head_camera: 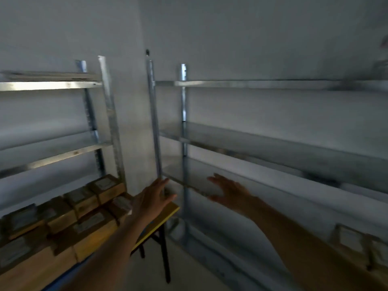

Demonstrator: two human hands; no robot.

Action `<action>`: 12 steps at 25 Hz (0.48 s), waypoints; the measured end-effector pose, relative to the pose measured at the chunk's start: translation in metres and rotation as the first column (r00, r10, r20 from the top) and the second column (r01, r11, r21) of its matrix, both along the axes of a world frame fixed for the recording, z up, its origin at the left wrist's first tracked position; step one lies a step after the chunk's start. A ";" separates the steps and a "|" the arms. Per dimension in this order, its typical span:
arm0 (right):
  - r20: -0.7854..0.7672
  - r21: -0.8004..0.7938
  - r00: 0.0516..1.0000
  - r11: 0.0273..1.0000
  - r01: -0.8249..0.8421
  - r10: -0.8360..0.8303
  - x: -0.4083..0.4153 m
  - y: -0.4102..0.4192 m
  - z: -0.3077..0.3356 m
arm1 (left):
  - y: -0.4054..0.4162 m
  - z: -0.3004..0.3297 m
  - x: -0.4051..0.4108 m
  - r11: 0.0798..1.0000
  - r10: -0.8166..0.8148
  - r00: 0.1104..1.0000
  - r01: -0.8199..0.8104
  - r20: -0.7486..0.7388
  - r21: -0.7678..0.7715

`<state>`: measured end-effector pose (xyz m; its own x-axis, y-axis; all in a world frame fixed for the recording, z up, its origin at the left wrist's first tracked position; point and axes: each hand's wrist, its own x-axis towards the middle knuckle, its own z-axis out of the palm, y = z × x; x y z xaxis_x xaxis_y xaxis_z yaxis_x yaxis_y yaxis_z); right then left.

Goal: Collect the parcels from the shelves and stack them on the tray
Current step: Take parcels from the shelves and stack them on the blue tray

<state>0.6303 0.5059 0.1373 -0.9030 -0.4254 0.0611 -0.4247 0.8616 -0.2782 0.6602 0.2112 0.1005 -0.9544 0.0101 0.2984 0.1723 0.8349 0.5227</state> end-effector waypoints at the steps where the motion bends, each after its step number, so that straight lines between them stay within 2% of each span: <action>1: -0.007 0.001 0.999 0.999 0.036 -0.036 0.001 0.040 -0.002 | 0.041 0.004 -0.010 0.999 -0.034 0.999 0.034 -0.016 0.016; 8: 0.044 0.089 0.943 0.942 0.325 -0.330 0.044 0.303 -0.044 | 0.309 -0.025 -0.055 0.950 -0.303 0.953 0.301 0.006 0.081; 12: 0.097 0.127 0.874 0.876 0.464 -0.477 0.075 0.421 -0.075 | 0.440 -0.059 -0.052 0.884 -0.467 0.880 0.464 0.085 0.058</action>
<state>0.7051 0.9267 0.0620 -0.9952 0.0539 -0.0814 0.0697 0.9761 -0.2060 0.6077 0.6516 0.0419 -0.8657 0.4516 0.2161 0.4854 0.6514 0.5832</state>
